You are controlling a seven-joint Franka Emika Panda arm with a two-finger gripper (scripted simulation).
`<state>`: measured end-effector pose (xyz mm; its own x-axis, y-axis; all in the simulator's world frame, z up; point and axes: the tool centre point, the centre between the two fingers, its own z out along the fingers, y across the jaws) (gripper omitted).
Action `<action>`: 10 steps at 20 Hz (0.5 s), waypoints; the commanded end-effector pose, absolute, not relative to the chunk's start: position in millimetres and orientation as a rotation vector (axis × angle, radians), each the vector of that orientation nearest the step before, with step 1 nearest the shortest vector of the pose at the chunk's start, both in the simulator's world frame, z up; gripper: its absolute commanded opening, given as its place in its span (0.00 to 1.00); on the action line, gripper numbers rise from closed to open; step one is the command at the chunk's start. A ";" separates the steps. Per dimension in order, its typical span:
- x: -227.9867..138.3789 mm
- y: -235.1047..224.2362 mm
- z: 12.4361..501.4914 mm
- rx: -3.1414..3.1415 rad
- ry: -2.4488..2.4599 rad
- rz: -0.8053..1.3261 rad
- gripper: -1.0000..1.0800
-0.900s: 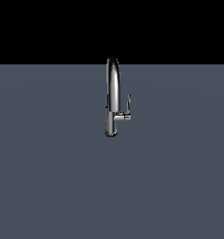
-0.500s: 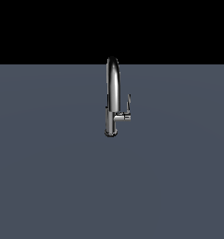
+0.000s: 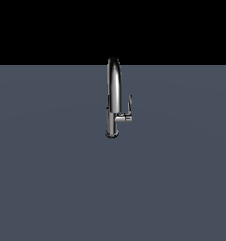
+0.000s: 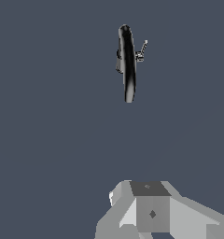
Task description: Turn on the faucet by rotating a designated handle.
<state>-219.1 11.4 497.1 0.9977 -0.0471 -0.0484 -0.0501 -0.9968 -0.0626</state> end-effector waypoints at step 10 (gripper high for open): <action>-156.4 7.4 483.9 -2.916 0.277 0.287 0.00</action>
<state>-165.4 8.4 486.3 0.9710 -0.1498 -0.1863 -0.1808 -0.9700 -0.1623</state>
